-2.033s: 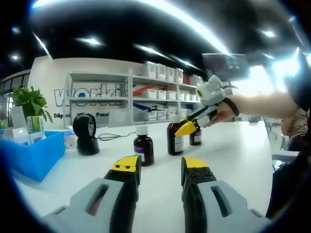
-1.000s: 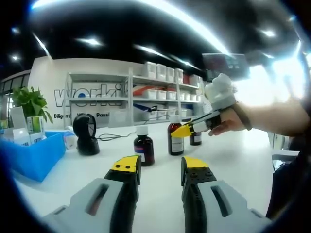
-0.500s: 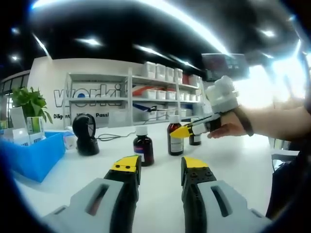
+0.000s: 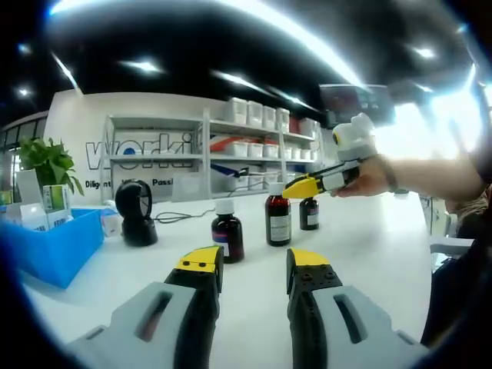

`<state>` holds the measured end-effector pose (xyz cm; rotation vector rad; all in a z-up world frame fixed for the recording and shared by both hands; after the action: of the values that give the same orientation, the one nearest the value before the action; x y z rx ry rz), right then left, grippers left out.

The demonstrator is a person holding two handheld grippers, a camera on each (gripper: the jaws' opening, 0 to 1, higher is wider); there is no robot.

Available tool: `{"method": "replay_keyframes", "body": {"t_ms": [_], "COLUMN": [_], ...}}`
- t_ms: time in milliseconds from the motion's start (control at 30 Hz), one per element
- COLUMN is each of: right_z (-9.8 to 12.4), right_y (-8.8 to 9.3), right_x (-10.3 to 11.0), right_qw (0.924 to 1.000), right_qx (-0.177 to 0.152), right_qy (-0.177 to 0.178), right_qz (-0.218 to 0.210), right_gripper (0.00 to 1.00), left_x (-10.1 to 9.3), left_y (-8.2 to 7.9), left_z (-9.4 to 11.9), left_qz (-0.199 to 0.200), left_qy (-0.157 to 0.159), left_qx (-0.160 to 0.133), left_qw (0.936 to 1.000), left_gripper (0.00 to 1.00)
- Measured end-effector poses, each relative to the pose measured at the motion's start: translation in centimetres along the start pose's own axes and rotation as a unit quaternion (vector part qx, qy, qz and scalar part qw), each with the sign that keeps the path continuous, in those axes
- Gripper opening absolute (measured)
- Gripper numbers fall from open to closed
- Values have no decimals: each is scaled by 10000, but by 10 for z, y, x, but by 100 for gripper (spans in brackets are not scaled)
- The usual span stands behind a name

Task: Rotate the medicine bottle to make it face forward pick up the medicine bottle inspect the drug traceability code place the medicine on the table

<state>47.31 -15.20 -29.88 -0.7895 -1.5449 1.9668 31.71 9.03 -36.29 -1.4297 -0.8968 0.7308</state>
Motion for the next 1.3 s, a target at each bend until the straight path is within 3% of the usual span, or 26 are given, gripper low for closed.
{"method": "replay_keyframes", "body": {"t_ms": [267, 533, 667, 1033, 1167, 1300], "right_z": [-14, -26, -25, -28, -22, -24], "right_y": [1, 11, 16, 21, 21, 21], "right_x": [-5, -14, -6, -6, 4, 1], "right_qw": [9962, 9921, 9902, 9908, 9933, 9952], "right_qx": [328, 687, 749, 836, 861, 861], "right_qy": [-622, -927, -1058, -954, -632, -314], "right_qz": [518, 497, 522, 482, 443, 342], "right_gripper": [35, 32, 31, 26, 26, 26], "left_x": [1, 1, 0, 1, 1, 0], "left_y": [0, 0, 0, 1, 1, 1], "left_z": [0, 0, 0, 0, 0, 0], "left_qz": [4, 9, 2, -5, 1, -3], "left_qy": [18, 37, 48, 55, 48, 33], "left_qx": [1, 1, 7, 12, 7, 10], "left_qw": [10000, 10000, 10000, 10000, 10000, 10000], "left_gripper": [25, 25, 25, 25, 25, 25]}}
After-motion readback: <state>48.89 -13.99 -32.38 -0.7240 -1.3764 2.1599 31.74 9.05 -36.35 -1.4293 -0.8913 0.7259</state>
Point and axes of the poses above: the point that each gripper's makers call its tool centre point, and the gripper's own axes: z roughly backward along the fingers, x roughly to its left, y roughly out of its underside, the point moved 9 cm from there along z, roughly backward along the fingers, and after that the axes turned 6 degrees about y, right-handed, at the moved point
